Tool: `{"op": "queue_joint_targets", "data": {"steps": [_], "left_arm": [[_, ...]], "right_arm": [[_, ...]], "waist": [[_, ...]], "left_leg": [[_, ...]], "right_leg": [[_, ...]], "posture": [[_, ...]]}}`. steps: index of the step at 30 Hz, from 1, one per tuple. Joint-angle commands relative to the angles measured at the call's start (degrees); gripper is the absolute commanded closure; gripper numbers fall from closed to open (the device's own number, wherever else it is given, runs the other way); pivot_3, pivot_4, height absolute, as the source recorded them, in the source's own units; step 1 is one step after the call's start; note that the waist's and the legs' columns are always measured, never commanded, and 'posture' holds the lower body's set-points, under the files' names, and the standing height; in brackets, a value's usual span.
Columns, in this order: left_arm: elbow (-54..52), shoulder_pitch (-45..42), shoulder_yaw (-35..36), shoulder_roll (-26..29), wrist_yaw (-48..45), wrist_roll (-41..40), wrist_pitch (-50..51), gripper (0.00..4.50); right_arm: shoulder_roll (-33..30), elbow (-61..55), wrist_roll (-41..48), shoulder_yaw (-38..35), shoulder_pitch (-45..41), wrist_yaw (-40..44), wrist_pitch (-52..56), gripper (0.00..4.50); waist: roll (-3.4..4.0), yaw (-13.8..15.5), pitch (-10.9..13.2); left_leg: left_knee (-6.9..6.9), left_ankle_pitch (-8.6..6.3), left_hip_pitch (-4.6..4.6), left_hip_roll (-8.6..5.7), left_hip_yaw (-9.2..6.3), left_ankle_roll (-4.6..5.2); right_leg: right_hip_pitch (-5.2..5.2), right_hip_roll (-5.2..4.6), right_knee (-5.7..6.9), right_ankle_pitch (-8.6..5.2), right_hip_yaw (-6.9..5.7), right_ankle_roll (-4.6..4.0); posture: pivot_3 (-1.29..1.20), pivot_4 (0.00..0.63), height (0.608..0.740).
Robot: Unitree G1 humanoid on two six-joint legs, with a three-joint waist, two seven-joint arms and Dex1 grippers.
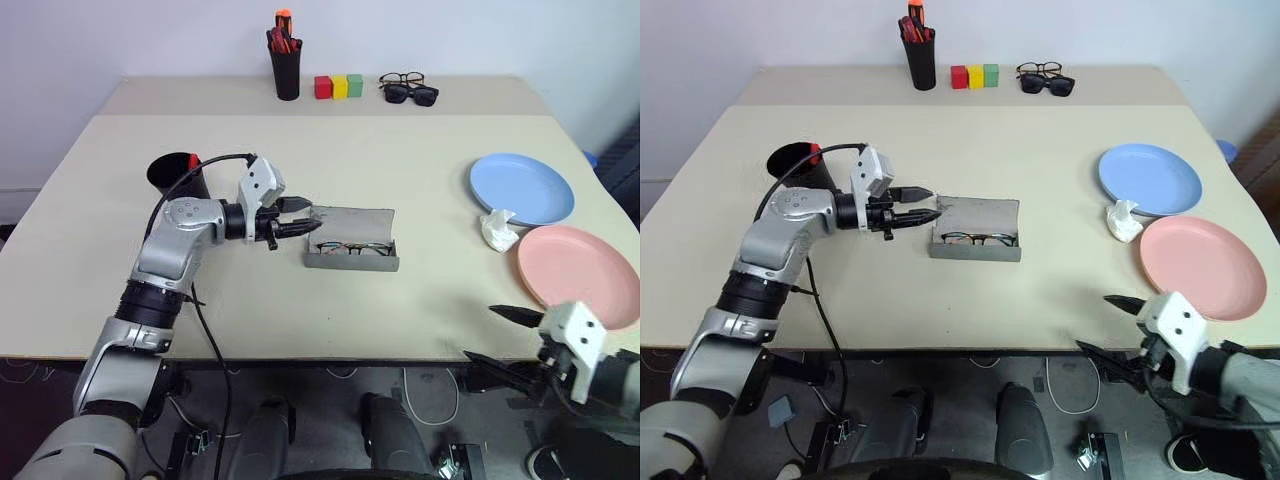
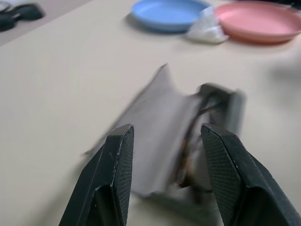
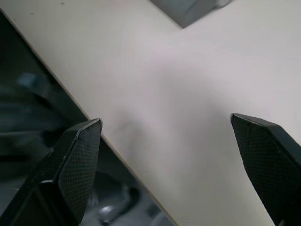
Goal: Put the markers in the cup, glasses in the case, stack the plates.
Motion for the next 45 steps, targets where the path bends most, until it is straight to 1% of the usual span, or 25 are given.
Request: {"op": "queue_joint_targets", "data": {"steps": [1, 4, 9, 10, 12, 15, 19, 22, 26, 28, 30, 36, 40, 44, 45], "left_arm": [[5.0, -4.0, -0.18, 0.05, -2.5, 2.07, -4.19, 2.22], [10.13, -6.75, -0.81, -0.54, -4.97, 3.21, -6.44, 2.22], [18.61, -11.2, -1.07, -2.22, -7.51, 5.25, -10.05, 2.22], [20.51, -12.45, -1.16, -2.42, -8.34, 5.69, -10.05, 2.48], [23.72, -14.64, -1.31, -2.9, -9.31, 6.7, -11.22, 3.13], [31.58, -19.92, -1.44, -5.58, -6.14, 9.65, -14.78, 4.44], [41.0, -26.36, -4.23, -9.71, -1.91, 15.84, -19.72, 4.44], [47.13, -30.34, -7.86, -12.97, 2.09, 21.91, -24.59, 4.44], [52.98, -33.96, -11.16, -16.46, 7.55, 28.13, -27.54, 4.44], [54.9, -34.92, -12.99, -17.4, 10.33, 31.3, -28.84, 4.44], [56.52, -35.69, -15.37, -17.89, 15.25, 35.2, -29.43, 4.44], [58.57, -37.11, -17.19, -18.27, 21.06, 40.71, -29.8, 4.44], [58.9, -36.94, -17.21, -19.17, 19.39, 42.04, -31.51, 4.44], [59.17, -36.33, -14.13, -20.86, 11.81, 39.31, -30.29, 4.44], [59.25, -36.38, -12.25, -21.33, 8.02, 37.38, -28.69, 4.44]], "right_arm": [[1.64, -2.81, 1.24, -8.59, 2.95, 1.72, -2.89, 0.04], [2.9, -4.29, 2.43, -13.31, 5.25, 1.86, -2.14, 0.04], [4.19, -6.76, 4.17, -16.62, 7.3, 1.23, -0.08, 0.04], [4.46, -7.33, 4.5, -17.02, 7.54, 1.03, 0.27, 0.04], [4.95, -8.39, 5.11, -17.68, 7.95, 0.77, 0.97, 0.04], [5.83, -9.51, 5.65, -18.02, 8.6, 0.24, 1.51, 0.04], [6.96, -11.4, 6.4, -17.06, 8.17, -1.61, 2.52, 0.04], [7.06, -12.31, 6.75, -16.12, 7.52, -2.77, 3.39, 0.04], [6.64, -13.18, 8.33, -14.68, 6.26, -3.73, 4.71, 0.04], [6.27, -13.37, 8.57, -13.86, 5.65, -3.92, 5.12, 0.04], [5.93, -12.65, 7.4, -12.45, 5.04, -3.75, 4.68, 0.04], [6.04, -11.55, 6.62, -9.86, 2.99, -4.64, 4.66, 0.04], [6.04, -11.37, 6.42, -8.74, 1.93, -5.17, 4.88, 0.04], [5.82, -11.18, 6.37, -7.96, 0.88, -5.68, 5.2, 0.04], [5.69, -11.1, 6.38, -7.88, 0.56, -5.75, 5.28, 0.04]], "waist": [[-0.02, 0.06, 0.01], [-0.02, 0.15, 0.0], [-0.04, 0.13, 0.02], [-0.05, 0.11, 0.02], [-0.05, 0.03, 0.03], [-0.08, 0.24, 0.04], [-0.1, 1.22, 0.05], [-0.14, 1.33, 0.07], [-0.22, 1.23, 0.12], [-0.24, 1.22, 0.13], [-0.25, 1.21, 0.14], [-0.3, 1.32, 0.17], [-0.3, 1.36, 0.17], [-0.3, 1.41, 0.17], [-0.3, 1.38, 0.17]], "left_leg": [[-0.01, 0.0, -0.01, 0.0, -0.01, 0.0], [-0.03, 0.0, -0.03, 0.0, -0.02, 0.0], [-0.02, 0.0, -0.04, 0.0, -0.02, 0.0], [-0.01, 0.0, -0.04, 0.0, -0.01, 0.0], [-0.02, -0.01, -0.05, 0.0, -0.01, 0.0], [-0.02, -0.01, -0.08, 0.0, -0.03, 0.0], [0.0, -0.01, -0.13, -0.03, -0.01, 0.0], [0.0, -0.01, -0.17, -0.03, -0.01, 0.0], [-0.01, -0.01, -0.22, -0.04, -0.01, 0.01], [-0.01, -0.02, -0.23, -0.03, -0.01, 0.01], [-0.02, -0.02, -0.22, -0.03, 0.0, 0.01], [0.0, -0.02, -0.27, -0.03, -0.01, 0.0], [-0.01, -0.02, -0.32, -0.04, -0.03, 0.0], [0.02, -0.02, -0.41, -0.05, -0.03, 0.0], [0.02, -0.02, -0.41, -0.05, -0.03, 0.0]], "right_leg": [[0.0, 0.0, -0.01, 0.0, 0.0, 0.0], [0.0, 0.0, -0.04, 0.0, -0.01, 0.0], [0.0, -0.01, -0.05, -0.01, -0.01, -0.01], [0.0, -0.01, -0.05, -0.01, -0.01, -0.01], [0.0, -0.01, -0.07, -0.01, -0.02, -0.01], [-0.02, -0.01, -0.08, -0.01, -0.03, 0.0], [-0.02, -0.03, -0.14, -0.01, -0.03, 0.03], [-0.04, -0.04, -0.17, -0.01, -0.05, 0.07], [-0.06, -0.04, -0.22, 0.06, -0.07, 0.22], [-0.08, -0.04, -0.22, 0.07, -0.08, 0.24], [-0.08, -0.04, -0.22, 0.07, -0.08, 0.25], [-0.08, -0.05, -0.23, 0.08, -0.09, 0.28], [-0.12, -0.04, -0.22, 0.08, -0.12, 0.31], [-0.16, -0.05, -0.22, 0.08, -0.14, 0.31], [-0.16, -0.05, -0.22, 0.08, -0.14, 0.31]], "posture": [[0.0, 0.15, 0.739], [0.0, 0.15, 0.739], [0.0, 0.15, 0.739], [0.0, 0.15, 0.739], [0.0, 0.15, 0.739], [0.0, 0.15, 0.739], [0.0, 0.15, 0.739], [0.0, 0.15, 0.739], [0.0, 0.15, 0.739], [0.0, 0.15, 0.739], [0.0, 0.15, 0.739], [0.0, 0.15, 0.739], [0.0, 0.15, 0.739], [0.0, 0.15, 0.739], [0.0, 0.15, 0.739]]}}
